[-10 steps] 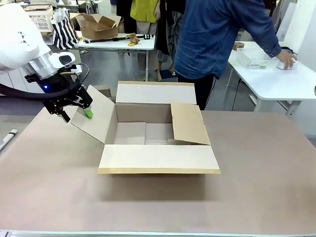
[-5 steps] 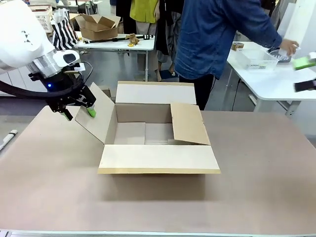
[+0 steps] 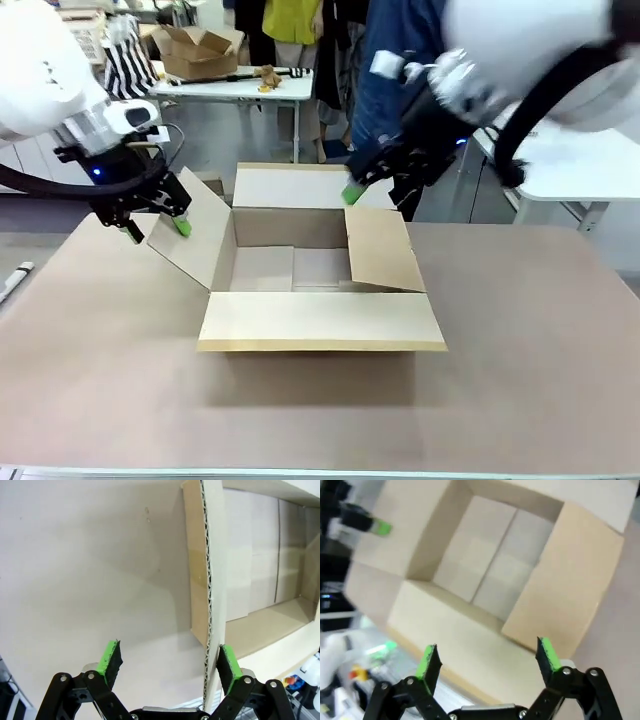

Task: Pack the gift set into the box.
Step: Place both hands on the side flaps of the Package Box and spread them outward.

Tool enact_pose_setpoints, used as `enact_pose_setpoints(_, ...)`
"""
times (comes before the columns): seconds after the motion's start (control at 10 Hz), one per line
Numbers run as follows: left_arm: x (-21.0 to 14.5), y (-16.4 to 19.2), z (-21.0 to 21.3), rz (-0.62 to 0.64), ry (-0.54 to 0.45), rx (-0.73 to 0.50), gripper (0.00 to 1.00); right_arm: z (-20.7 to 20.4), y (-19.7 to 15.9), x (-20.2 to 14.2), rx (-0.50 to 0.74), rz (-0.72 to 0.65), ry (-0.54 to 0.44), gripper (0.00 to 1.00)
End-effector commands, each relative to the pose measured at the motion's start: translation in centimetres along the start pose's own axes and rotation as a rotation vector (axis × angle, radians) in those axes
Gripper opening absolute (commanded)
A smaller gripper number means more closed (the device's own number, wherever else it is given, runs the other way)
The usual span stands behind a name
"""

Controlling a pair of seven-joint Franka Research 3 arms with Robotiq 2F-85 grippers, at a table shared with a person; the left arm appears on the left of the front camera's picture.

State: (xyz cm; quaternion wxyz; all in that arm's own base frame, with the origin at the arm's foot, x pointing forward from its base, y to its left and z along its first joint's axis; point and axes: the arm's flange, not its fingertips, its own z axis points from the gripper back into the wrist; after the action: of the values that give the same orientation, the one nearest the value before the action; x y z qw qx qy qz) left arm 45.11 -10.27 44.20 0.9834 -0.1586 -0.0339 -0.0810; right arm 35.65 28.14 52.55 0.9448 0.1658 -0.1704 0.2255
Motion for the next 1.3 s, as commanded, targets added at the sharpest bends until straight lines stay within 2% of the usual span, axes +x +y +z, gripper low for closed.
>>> enact_pose_setpoints(0.0, -0.1, 0.0, 0.2, 0.013, -0.007, 0.022, 1.00, -3.0, 1.7, -0.3, -0.323, 0.028, 0.010, 1.00)
enact_pose_setpoints(0.1, -0.1, 0.0, 0.2, 0.013, -0.007, 0.022, 1.00, -1.1, 0.5, -0.9, -0.102, 0.090, 0.185, 1.00)
enact_pose_setpoints(0.2, -0.1, 0.0, 0.2, 0.013, -0.007, 0.022, 1.00, -2.2, 1.7, -0.3, -0.128, 0.068, -0.005, 1.00)
enact_pose_setpoints(0.3, -0.1, 0.0, 0.2, 0.013, -0.007, 0.022, 1.00, -2.2, 1.7, -0.3, -0.128, 0.068, -0.005, 1.00)
enact_pose_setpoints(0.4, -0.1, 0.0, 0.2, 0.013, -0.007, 0.022, 1.00, -3.2, 1.9, -1.1, -0.166, 0.111, 0.060, 1.00)
enact_pose_setpoints(0.5, -0.1, 0.0, 0.2, 0.013, -0.007, 0.022, 1.00, -6.1, 3.4, 0.8, -0.338, -0.093, 0.150, 1.00)
enact_pose_setpoints(0.7, -0.1, 0.0, 0.2, 0.013, -0.007, 0.022, 1.00, -8.9, 4.2, 3.2, -0.367, -0.207, 0.111, 1.00)
enact_pose_setpoints(0.9, -0.1, 0.0, 0.2, 0.013, -0.007, 0.022, 1.00, -10.5, 4.3, 4.1, -0.439, -0.303, 0.128, 1.00)
enact_pose_setpoints(1.2, -0.1, 0.0, 0.2, 0.013, -0.007, 0.022, 1.00, -14.8, 3.5, 6.0, -0.563, -0.325, 0.202, 1.00)
